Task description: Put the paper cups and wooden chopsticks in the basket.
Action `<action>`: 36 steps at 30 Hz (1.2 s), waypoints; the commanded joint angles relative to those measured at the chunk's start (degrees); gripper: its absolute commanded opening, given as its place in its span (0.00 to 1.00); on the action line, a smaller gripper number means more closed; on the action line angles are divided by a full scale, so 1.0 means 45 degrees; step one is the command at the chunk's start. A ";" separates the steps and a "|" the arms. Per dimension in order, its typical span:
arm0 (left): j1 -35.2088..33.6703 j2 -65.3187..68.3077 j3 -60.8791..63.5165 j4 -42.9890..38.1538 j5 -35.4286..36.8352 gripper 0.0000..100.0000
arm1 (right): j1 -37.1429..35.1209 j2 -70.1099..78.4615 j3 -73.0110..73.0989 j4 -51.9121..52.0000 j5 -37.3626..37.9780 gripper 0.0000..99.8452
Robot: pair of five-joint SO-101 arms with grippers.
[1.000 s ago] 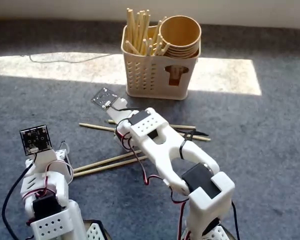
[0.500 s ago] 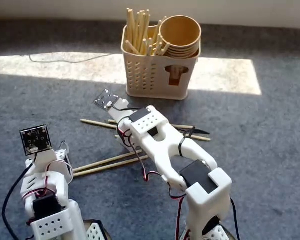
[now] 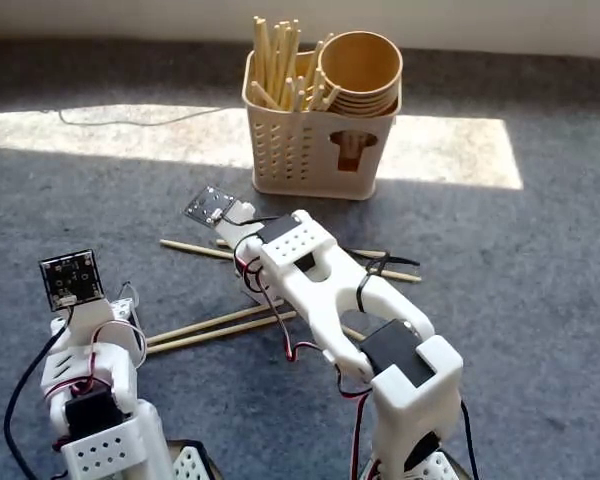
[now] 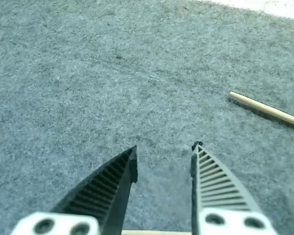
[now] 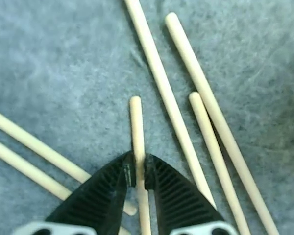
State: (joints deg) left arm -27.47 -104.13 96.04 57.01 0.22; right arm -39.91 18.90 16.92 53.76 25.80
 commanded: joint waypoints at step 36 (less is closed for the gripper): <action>0.0283 -0.0107 0.0244 -0.0156 -0.0137 0.18 | 0.2217 -1.1243 0.0107 0.3995 -0.1856 0.01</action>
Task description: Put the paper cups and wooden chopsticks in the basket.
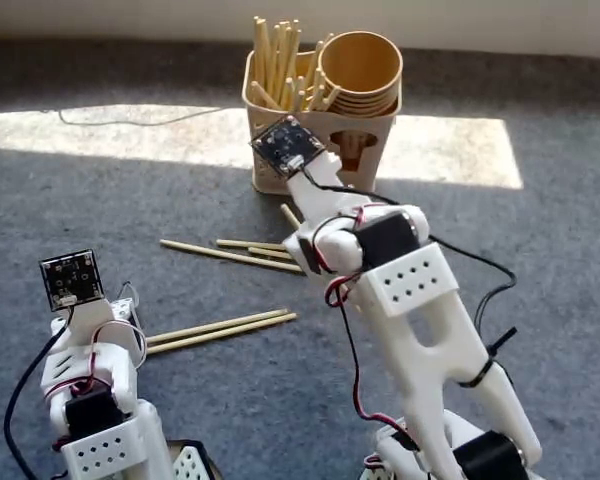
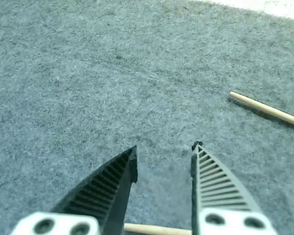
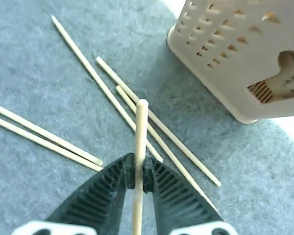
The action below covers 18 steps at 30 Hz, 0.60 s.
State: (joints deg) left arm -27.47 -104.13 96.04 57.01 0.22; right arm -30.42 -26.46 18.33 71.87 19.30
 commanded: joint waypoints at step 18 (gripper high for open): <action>0.0283 -0.0107 0.0244 -0.0156 -0.0137 0.18 | 0.0107 -0.3077 -0.0127 -0.8899 -0.1856 0.01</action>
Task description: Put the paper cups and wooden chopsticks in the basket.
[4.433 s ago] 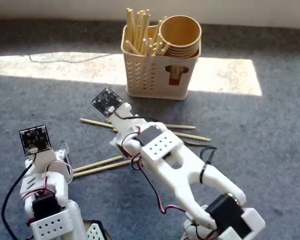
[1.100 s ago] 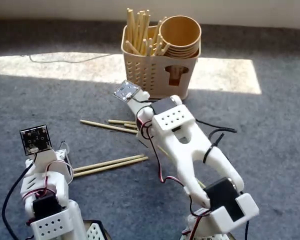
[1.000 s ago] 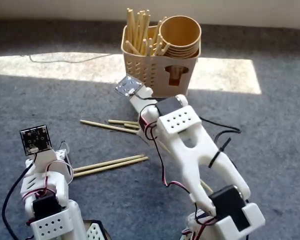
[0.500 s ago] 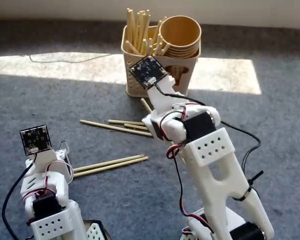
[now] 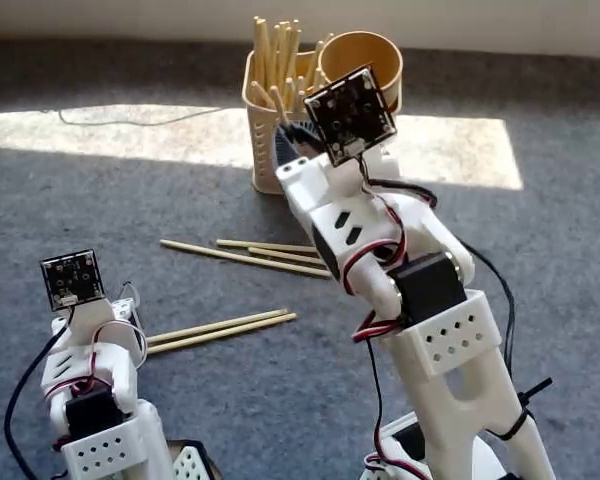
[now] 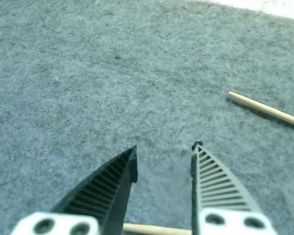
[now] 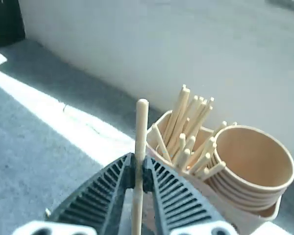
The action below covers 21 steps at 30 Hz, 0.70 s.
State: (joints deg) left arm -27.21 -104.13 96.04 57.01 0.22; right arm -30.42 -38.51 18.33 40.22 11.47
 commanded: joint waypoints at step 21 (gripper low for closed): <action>0.0225 -0.0107 0.0244 -0.0156 -0.0137 0.18 | 0.0166 0.2237 0.0303 -1.2767 -0.0078 0.01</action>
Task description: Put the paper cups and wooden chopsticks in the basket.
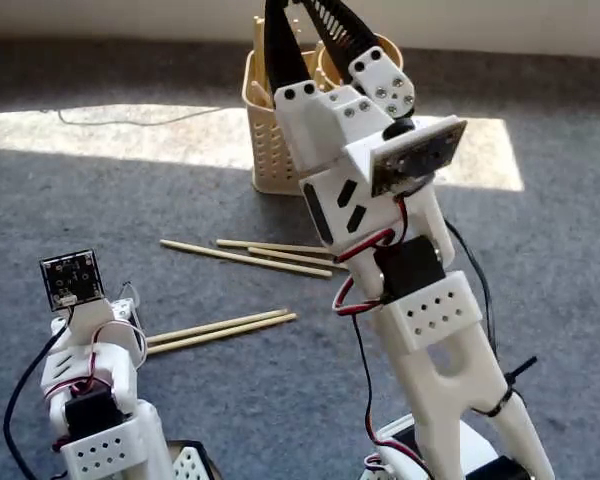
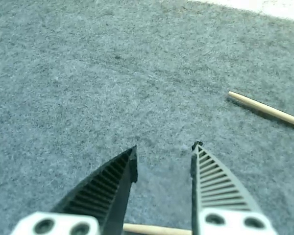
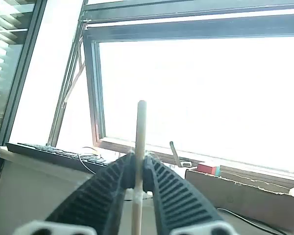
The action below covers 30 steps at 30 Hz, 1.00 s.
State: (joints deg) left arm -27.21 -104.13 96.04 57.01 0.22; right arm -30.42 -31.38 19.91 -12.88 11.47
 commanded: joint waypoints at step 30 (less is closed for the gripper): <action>0.0225 -0.0107 0.0244 -0.0156 -0.0137 0.18 | 0.1553 0.2354 0.3976 -0.2159 -0.0137 0.13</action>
State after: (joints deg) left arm -27.21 -104.13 96.04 57.01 0.22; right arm -24.18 -17.23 37.93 -21.05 11.47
